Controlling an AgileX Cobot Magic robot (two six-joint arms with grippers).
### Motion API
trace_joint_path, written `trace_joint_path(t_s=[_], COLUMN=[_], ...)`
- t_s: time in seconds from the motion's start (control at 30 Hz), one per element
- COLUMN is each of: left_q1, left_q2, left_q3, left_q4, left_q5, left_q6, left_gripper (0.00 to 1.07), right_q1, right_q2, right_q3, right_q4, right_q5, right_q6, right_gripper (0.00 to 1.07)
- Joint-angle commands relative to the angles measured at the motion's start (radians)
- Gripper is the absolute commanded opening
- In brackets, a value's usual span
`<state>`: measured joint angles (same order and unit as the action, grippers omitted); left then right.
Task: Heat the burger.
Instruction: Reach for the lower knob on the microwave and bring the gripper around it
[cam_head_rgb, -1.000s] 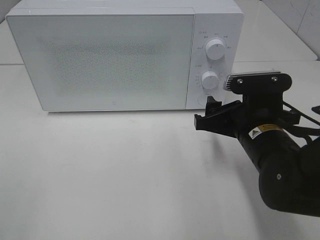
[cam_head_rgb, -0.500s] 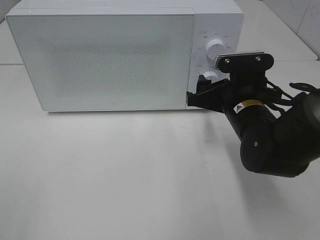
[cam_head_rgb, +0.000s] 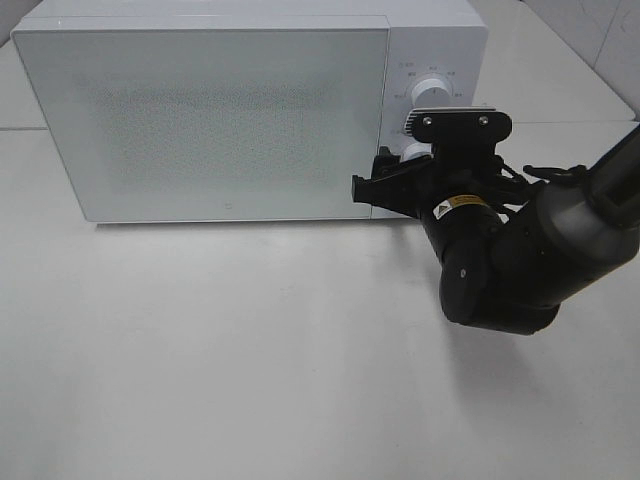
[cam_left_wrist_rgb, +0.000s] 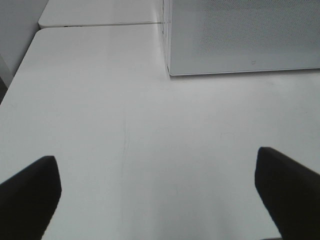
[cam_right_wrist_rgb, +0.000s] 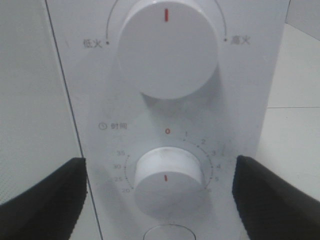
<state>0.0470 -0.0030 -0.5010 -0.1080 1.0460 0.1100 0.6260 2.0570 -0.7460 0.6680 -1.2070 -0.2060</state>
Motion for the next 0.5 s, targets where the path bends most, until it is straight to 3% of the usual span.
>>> trace_joint_path(t_s=[0.03, 0.5], left_q1=[0.005, 0.006], left_q2=[-0.028, -0.023], left_q3=[0.002, 0.002], left_q4=[-0.001, -0.001], left_q5=[-0.009, -0.009], left_q6=[-0.004, -0.004], left_gripper=[1.01, 1.01], right_q1=[-0.011, -0.036], right_q2=[0.012, 0.03], right_q3=[-0.022, -0.046], right_q4=[-0.006, -0.01], right_q5=[-0.136, -0.131], right_q6=[0.002, 0.002], right_gripper=[0.75, 0.75])
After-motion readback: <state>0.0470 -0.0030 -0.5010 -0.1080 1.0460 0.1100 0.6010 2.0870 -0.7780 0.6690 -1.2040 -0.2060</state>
